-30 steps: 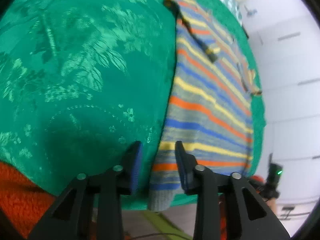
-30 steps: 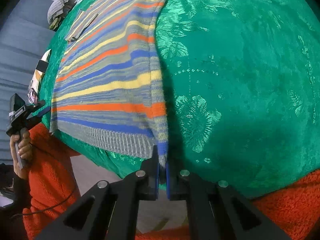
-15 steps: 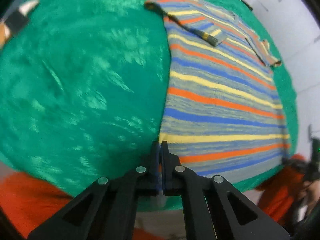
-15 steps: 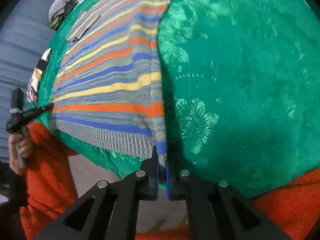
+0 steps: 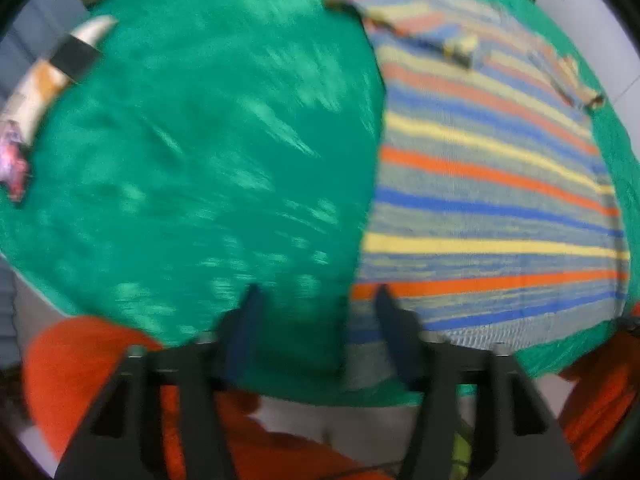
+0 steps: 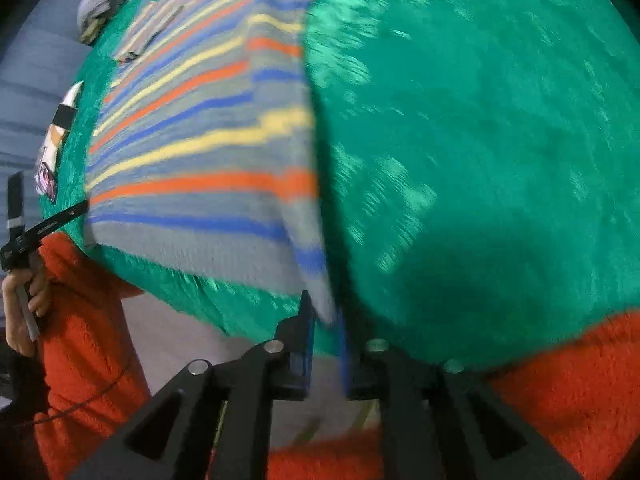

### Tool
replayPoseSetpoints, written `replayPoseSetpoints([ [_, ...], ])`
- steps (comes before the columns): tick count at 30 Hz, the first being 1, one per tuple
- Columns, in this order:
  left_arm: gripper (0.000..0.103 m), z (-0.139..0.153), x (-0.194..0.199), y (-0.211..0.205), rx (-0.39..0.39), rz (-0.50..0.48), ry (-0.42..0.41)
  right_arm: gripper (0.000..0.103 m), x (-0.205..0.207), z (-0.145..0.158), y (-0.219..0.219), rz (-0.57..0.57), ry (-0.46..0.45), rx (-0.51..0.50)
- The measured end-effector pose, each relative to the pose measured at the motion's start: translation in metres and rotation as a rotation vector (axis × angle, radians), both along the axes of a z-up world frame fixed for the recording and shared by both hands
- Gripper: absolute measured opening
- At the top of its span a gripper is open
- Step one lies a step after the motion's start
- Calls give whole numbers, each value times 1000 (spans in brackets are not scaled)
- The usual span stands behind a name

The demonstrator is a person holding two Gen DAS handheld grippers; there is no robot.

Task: Fold small clothes

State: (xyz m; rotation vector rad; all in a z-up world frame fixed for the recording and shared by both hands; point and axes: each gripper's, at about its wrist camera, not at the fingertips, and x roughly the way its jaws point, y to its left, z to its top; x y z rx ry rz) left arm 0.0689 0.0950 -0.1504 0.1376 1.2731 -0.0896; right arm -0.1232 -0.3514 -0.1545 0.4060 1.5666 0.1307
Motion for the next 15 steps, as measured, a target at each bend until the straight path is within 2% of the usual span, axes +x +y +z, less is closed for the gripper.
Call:
replayPoseSetpoints([
  [1, 71, 8, -3, 3, 6, 7, -30, 18, 0, 11, -5, 5, -19, -23],
  [3, 75, 30, -8, 11, -4, 40, -102, 20, 10, 46, -19, 40, -104, -137],
  [4, 76, 37, -8, 14, -24, 59, -129, 26, 26, 70, -24, 76, -181, -224],
  [5, 77, 44, -7, 15, -51, 81, -152, 41, 38, 84, -25, 101, -235, -275],
  [6, 77, 48, -7, 13, -76, 99, -169, 51, 56, 100, -23, 132, -304, -329],
  [7, 78, 52, -6, 12, -114, 122, -191, 69, 75, 112, -19, 162, -376, -366],
  [8, 80, 54, -5, 9, -134, 135, -201, 77, 97, 120, -12, 199, -458, -383],
  [10, 81, 49, 0, -2, -152, 154, -205, 77, 150, 117, 10, 296, -558, -357],
  [13, 81, 39, -7, -11, -166, 174, -184, 77, 217, 84, 43, 399, -576, -314],
  [15, 81, 30, -12, -9, -171, 181, -161, 74, 258, 54, 62, 431, -565, -360],
])
